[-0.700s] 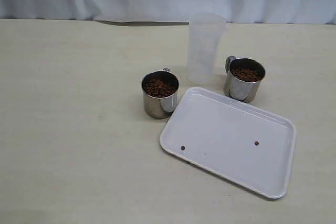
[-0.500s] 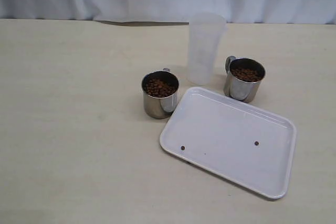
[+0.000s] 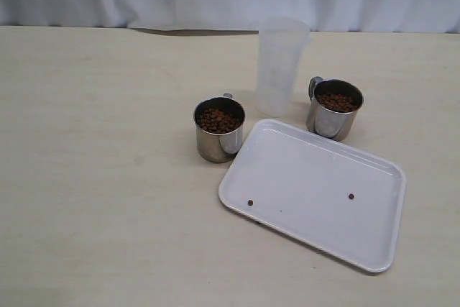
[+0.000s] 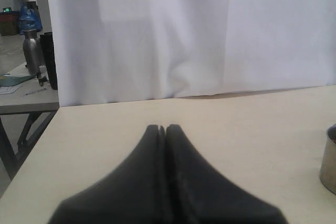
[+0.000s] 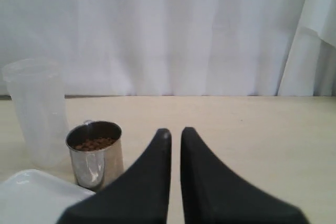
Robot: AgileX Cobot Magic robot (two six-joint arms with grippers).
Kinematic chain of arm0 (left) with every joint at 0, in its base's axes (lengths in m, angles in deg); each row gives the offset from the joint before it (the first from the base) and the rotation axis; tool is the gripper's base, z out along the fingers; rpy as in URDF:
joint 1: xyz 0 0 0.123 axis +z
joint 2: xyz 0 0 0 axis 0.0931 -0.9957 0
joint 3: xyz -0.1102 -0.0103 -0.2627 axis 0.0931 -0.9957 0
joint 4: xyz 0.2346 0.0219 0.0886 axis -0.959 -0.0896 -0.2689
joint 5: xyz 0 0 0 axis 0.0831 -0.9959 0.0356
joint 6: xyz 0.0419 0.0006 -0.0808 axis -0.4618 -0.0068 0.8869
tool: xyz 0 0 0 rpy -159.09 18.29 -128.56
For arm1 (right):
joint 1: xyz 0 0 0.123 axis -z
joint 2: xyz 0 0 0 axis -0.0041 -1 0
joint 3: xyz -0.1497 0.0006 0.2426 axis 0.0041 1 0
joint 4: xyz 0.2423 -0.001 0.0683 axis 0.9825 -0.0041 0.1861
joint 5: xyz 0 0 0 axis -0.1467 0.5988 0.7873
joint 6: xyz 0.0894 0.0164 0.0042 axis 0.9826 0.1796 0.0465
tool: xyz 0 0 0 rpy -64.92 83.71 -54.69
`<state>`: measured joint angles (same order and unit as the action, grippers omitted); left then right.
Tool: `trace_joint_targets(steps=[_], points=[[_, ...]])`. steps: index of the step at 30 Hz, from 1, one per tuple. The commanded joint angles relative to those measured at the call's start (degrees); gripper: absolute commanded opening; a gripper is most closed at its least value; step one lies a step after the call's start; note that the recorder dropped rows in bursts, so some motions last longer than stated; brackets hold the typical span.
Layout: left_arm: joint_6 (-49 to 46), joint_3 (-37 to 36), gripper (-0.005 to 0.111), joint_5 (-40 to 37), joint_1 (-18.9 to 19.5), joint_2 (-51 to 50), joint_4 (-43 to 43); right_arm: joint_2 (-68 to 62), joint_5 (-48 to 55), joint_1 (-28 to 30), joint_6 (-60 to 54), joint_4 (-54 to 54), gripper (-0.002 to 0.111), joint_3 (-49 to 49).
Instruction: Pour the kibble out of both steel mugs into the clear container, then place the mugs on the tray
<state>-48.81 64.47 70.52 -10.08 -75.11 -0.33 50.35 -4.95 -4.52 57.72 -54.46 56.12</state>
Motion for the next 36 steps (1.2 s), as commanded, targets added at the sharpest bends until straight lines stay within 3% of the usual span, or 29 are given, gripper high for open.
trace_joint_targets(steps=[1, 5, 13, 17, 20, 22, 26, 29, 33, 36], points=[[0.34, -0.14, 0.0, 0.27, 0.07, 0.18, 0.43, 0.19, -5.28, 0.1, 0.0, 13.13, 0.005, 0.15], [0.34, -0.14, 0.0, 0.27, 0.07, 0.18, 0.43, 0.19, -17.16, 0.1, -0.37, 16.21, 0.005, 0.15], [0.34, -0.14, 0.0, 0.27, 0.07, 0.18, 0.43, -6.01, -20.04, 0.1, 2.6, 12.23, 0.005, 0.15], [0.34, -0.14, 0.0, 0.27, 0.07, 0.18, 0.43, -17.72, -27.26, 0.1, 15.35, -2.31, 0.005, 0.15], [0.34, -0.14, 0.0, 0.27, 0.07, 0.18, 0.43, -28.93, -37.61, 0.1, 27.7, -21.09, 0.005, 0.15], [0.34, -0.14, 0.0, 0.27, 0.07, 0.18, 0.43, -37.75, -47.33, 0.1, 29.35, -29.98, 0.005, 0.15], [0.34, -0.14, 0.0, 0.27, 0.07, 0.18, 0.43, -54.83, -60.7, 0.1, 23.85, -24.55, 0.005, 0.15], [0.34, -0.14, 0.0, 0.27, 0.07, 0.18, 0.43, -67.21, -63.47, 0.1, 23.09, -20.27, 0.005, -1.26], [0.34, -0.14, 0.0, 0.27, 0.07, 0.18, 0.43, -81.6, -63.7, 0.1, 23.01, -31.53, 0.006, -8.3], [0.34, -0.14, 0.0, 0.27, 0.07, 0.18, 0.43, -90.45, -63.7, 0.1, 23.01, -39.76, 0.019, -14.2]])
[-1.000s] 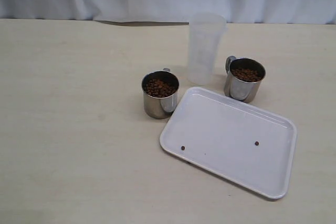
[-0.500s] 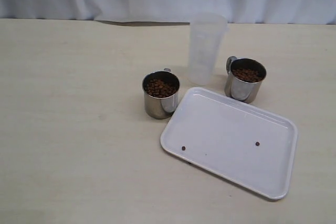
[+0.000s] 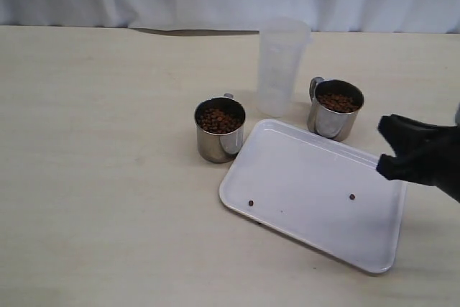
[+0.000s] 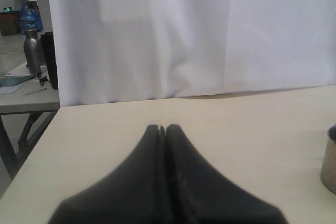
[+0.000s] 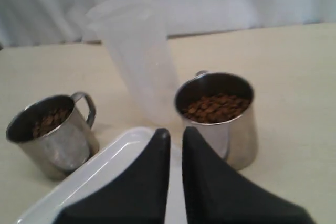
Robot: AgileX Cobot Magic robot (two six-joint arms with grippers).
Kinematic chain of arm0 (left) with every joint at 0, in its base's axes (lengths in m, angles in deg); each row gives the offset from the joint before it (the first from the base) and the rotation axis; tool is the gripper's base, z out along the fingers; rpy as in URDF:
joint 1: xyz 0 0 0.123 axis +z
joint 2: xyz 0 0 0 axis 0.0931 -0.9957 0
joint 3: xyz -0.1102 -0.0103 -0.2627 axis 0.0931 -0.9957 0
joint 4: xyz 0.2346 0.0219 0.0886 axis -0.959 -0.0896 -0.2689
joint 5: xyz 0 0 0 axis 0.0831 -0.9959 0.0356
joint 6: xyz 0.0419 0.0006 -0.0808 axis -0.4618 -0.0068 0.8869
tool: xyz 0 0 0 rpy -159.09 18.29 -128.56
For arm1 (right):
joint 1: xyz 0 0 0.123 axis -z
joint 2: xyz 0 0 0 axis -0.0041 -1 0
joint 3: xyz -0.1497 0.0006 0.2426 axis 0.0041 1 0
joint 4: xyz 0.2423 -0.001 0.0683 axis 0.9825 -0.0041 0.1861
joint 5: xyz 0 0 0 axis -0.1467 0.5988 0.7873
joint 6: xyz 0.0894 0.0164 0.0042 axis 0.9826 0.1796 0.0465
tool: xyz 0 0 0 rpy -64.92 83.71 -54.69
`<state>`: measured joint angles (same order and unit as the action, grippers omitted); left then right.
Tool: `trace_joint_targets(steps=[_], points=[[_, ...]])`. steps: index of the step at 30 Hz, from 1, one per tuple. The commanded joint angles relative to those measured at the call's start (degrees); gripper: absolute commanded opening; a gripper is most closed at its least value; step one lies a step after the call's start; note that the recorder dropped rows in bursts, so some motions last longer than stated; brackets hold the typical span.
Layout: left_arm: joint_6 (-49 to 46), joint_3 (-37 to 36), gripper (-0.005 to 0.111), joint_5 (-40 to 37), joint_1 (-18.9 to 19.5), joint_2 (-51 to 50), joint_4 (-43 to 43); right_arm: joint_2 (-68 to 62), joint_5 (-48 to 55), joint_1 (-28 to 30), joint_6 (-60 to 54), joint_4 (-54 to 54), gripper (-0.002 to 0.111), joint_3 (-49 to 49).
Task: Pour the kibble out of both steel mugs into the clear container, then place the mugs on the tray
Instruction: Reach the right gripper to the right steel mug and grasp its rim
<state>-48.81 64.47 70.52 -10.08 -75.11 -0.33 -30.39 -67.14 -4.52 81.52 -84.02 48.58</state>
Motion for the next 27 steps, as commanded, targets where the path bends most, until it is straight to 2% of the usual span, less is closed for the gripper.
trace_joint_targets(steps=[1, 2, 3, 7, 8, 15, 27], points=[[0.34, -0.14, 0.0, 0.27, 0.07, 0.18, 0.43, -12.11, -1.51, 0.1, -0.79, -11.12, 0.027, -8.22], [0.34, -0.14, 0.0, 0.27, 0.07, 0.18, 0.43, -13.8, -1.51, 0.1, -0.94, -11.23, 0.035, -9.27], [0.34, -0.14, 0.0, 0.27, 0.07, 0.18, 0.43, -15.59, -1.51, 0.1, -1.25, -11.23, 0.047, -10.3], [0.34, -0.14, 0.0, 0.27, 0.07, 0.18, 0.43, -19.7, -1.51, 0.1, -2.82, -10.15, 0.103, -12.97], [0.34, -0.14, 0.0, 0.27, 0.07, 0.18, 0.43, -20.39, -1.51, 0.1, -3.35, -10.8, 0.11, -13.63], [0.34, -0.14, 0.0, 0.27, 0.07, 0.18, 0.43, -24.46, -1.49, 0.1, -9.08, -10.37, 0.11, -17.14], [0.34, -0.14, 0.0, 0.27, 0.07, 0.18, 0.43, -33.94, -1.27, 0.1, -9.18, -10.11, 0.11, -24.3]])
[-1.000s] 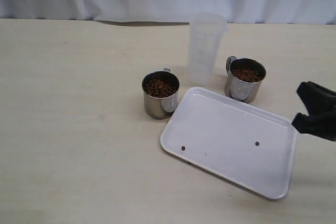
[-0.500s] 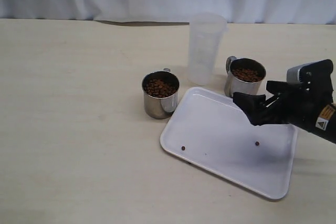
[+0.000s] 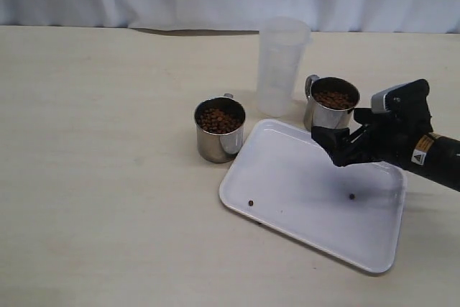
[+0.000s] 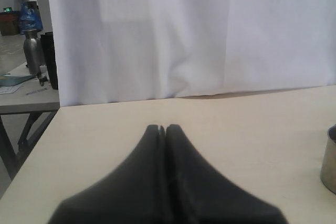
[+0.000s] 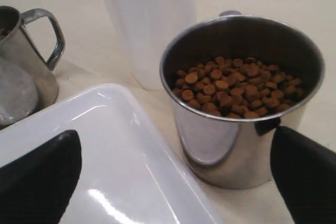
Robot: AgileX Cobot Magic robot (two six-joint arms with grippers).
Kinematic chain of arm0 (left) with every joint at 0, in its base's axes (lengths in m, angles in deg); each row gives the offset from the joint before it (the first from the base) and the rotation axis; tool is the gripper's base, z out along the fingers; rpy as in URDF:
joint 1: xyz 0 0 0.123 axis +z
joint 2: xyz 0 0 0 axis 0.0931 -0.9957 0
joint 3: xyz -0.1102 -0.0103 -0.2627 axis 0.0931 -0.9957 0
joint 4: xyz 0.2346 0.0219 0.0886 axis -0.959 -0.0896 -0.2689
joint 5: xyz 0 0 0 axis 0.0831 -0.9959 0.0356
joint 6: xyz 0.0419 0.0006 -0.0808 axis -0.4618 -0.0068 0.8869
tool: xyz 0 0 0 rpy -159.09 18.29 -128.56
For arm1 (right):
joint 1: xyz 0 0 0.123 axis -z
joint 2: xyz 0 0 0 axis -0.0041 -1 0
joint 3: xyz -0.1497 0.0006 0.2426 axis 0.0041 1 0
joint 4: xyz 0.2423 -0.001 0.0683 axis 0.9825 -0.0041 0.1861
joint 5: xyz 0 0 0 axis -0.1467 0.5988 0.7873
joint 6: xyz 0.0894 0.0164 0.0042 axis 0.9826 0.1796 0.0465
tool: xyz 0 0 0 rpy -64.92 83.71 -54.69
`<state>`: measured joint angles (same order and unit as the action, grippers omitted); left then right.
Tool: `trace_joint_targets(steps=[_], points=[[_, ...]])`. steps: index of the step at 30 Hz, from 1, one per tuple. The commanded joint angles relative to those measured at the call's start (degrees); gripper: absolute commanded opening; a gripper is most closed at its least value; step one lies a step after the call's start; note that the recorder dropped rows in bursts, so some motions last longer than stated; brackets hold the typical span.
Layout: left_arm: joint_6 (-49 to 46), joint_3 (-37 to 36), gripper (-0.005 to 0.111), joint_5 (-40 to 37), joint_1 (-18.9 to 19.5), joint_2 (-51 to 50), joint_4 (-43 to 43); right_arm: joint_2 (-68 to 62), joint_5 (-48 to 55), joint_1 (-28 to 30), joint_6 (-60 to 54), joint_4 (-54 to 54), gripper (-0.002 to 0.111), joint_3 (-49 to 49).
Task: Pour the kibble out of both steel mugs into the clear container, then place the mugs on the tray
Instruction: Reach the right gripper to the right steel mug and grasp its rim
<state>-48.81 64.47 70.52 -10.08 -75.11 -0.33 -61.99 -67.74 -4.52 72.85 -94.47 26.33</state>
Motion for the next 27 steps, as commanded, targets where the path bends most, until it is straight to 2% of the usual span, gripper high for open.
trace_joint_targets(steps=[1, 16, 27], points=[[0.34, -0.14, 0.0, 0.27, 0.07, 0.18, 0.43, -3.0, -0.93, 0.1, -0.5, 0.34, 0.11, -2.66], [0.34, -0.14, 0.0, 0.27, 0.07, 0.18, 0.33, -3.76, -1.32, 0.1, -0.5, 5.06, 0.11, -4.7], [0.34, -0.14, 0.0, 0.27, 0.07, 0.18, 0.33, -10.8, -12.74, 0.1, -2.45, 6.09, 0.11, -6.77]])
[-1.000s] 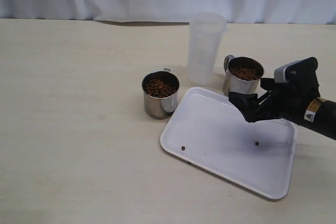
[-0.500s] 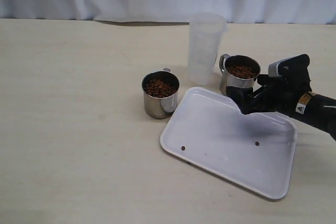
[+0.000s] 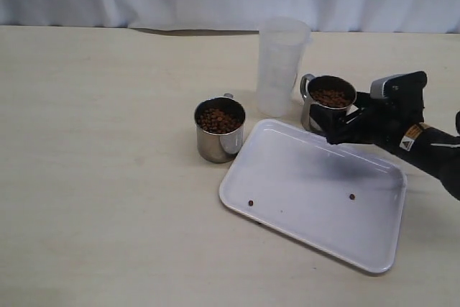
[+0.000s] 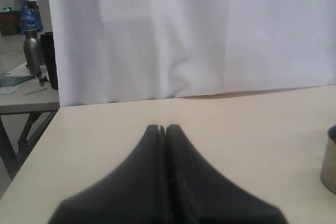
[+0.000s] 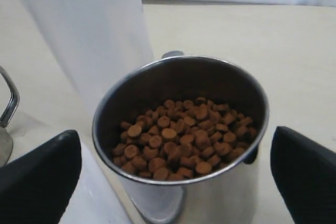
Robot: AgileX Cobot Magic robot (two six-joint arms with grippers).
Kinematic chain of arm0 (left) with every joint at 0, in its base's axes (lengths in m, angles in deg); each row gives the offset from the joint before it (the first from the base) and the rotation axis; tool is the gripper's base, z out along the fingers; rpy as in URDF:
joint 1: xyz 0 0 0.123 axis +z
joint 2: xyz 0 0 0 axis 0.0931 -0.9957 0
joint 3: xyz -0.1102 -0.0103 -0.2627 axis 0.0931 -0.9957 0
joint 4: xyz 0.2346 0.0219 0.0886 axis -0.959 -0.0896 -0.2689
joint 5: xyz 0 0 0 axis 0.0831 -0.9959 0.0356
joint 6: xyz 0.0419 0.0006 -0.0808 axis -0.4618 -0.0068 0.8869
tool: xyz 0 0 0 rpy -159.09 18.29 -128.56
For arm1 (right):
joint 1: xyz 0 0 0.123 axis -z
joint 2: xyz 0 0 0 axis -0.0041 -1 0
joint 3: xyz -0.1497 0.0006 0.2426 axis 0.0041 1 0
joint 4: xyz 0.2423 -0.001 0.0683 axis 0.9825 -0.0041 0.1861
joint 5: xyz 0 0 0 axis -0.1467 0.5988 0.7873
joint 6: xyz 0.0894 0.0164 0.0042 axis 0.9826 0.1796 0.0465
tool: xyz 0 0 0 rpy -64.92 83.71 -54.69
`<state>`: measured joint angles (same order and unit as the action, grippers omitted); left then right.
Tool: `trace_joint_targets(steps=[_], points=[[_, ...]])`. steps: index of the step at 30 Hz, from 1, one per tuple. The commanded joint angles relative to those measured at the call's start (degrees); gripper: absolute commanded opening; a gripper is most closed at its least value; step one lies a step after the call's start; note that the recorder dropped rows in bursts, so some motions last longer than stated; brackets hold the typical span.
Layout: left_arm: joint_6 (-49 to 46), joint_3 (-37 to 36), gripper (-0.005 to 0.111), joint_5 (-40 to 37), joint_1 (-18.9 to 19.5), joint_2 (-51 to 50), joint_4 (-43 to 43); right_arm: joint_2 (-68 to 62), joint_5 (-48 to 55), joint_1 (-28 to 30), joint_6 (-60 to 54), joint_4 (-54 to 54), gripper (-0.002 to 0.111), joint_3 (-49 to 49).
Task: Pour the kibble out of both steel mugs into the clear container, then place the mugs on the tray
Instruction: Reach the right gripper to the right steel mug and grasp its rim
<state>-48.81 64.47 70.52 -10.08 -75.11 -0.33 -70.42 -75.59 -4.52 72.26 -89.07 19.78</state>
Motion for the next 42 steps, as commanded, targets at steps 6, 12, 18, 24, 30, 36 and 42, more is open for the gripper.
trace_joint_targets(steps=[6, 12, 18, 24, 30, 36, 42], points=[[0.34, -0.14, 0.0, 0.27, 0.07, 0.18, 0.33, -5.77, -7.63, 0.1, -5.24, 0.29, 0.11, -1.78], [0.34, -0.14, 0.0, 0.27, 0.07, 0.18, 0.33, -8.76, -7.63, 0.1, -5.24, 0.29, 0.11, -4.33], [0.34, -0.14, 0.0, 0.27, 0.07, 0.18, 0.33, -10.61, -7.63, 0.1, -5.24, 0.15, 0.11, -6.63], [0.34, -0.14, 0.0, 0.27, 0.07, 0.18, 0.43, -11.22, -7.63, 0.1, -5.24, 0.02, 0.11, -7.52], [0.34, -0.14, 0.0, 0.27, 0.07, 0.18, 0.43, -11.22, -7.63, 0.1, -5.24, -1.25, 0.108, -8.55], [0.34, -0.14, 0.0, 0.27, 0.07, 0.18, 0.43, -11.22, -7.63, 0.1, -4.4, -1.02, 0.049, -8.55], [0.34, -0.14, 0.0, 0.27, 0.07, 0.18, 0.43, -9.1, -7.63, 0.1, -4.4, -1.02, 0.005, -8.17]])
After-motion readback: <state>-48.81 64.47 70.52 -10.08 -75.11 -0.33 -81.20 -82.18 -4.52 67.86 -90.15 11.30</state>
